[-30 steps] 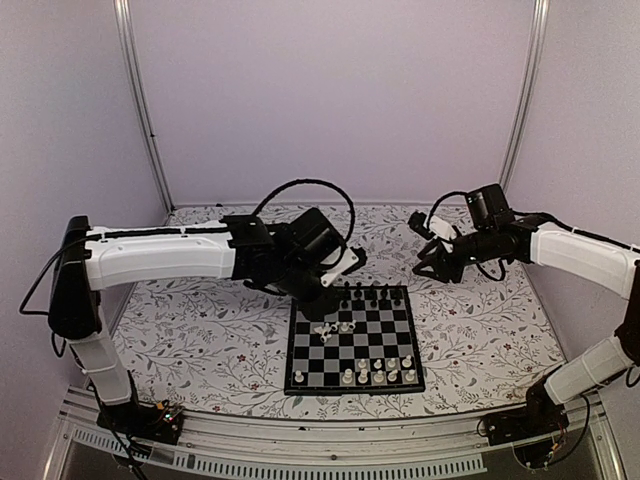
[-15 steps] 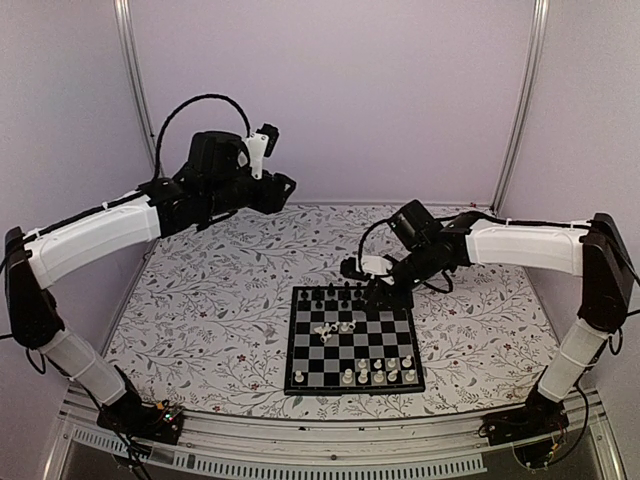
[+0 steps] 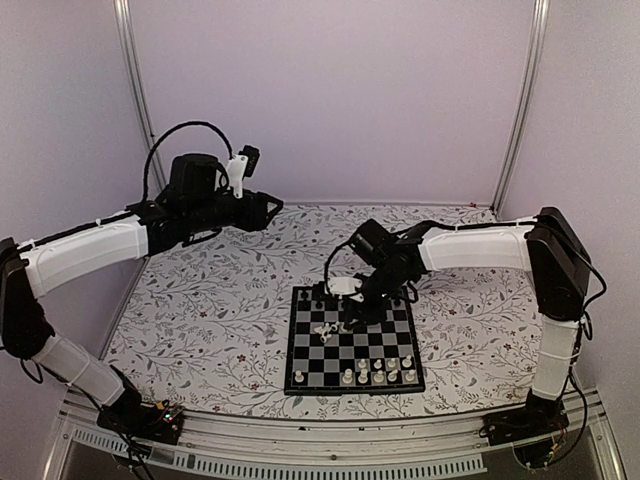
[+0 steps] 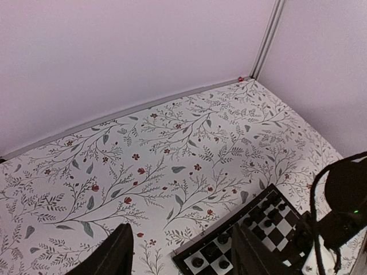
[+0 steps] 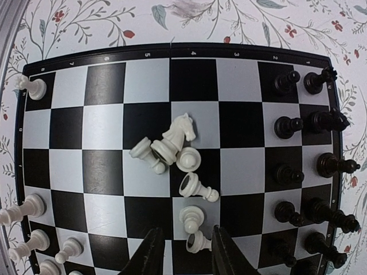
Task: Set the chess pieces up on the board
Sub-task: Pick up the chess piece from the chessboard.
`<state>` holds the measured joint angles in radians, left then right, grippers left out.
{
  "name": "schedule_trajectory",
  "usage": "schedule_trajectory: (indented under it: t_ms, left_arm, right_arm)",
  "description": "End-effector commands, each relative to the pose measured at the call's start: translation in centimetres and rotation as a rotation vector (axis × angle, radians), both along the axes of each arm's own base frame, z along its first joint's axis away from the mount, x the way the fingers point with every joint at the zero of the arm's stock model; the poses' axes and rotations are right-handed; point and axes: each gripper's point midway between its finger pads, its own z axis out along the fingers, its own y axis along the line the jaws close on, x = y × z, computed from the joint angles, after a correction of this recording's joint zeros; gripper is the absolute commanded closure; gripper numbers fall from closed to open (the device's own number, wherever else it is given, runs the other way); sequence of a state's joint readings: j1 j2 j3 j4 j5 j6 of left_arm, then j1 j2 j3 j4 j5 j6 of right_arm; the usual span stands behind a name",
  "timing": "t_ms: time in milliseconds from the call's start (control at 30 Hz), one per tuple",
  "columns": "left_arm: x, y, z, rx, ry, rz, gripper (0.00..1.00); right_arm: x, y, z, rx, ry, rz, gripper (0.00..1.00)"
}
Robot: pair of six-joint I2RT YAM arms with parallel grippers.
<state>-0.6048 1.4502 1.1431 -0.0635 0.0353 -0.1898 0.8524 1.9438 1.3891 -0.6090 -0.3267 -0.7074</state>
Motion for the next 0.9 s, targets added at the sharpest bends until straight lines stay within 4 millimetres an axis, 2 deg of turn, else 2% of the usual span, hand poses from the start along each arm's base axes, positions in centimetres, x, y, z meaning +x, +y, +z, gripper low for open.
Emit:
schedule_trajectory:
  t_ms: [0,200,533,667,867]
  left_arm:
    - [-0.6,-0.5,3.9,-0.073,-0.081,-0.039,0.4]
    - [-1.0,-0.2,4.8,-0.076,-0.103,-0.038,0.4]
    - [-1.2,-0.3,4.8,-0.077,-0.103,-0.051,0.4]
    - [-1.1,-0.2,4.7,-0.073,-0.104,-0.051,0.4]
    - [-1.0,-0.1,4.7,-0.065,-0.109,-0.045,0.4]
  right_arm:
    - [0.1,0.2,-0.9,-0.037,0.019,-0.013,0.69]
    - [-0.3,1.0,-1.4,-0.045,0.041,0.005,0.75]
    - [-0.6,1.2,-1.9,-0.062,0.062,0.004,0.91]
    - [-0.9,1.1,-0.8,-0.044,0.062,0.007,0.94]
    - [-2.0,1.1,2.3,0.013,0.062,0.026,0.95]
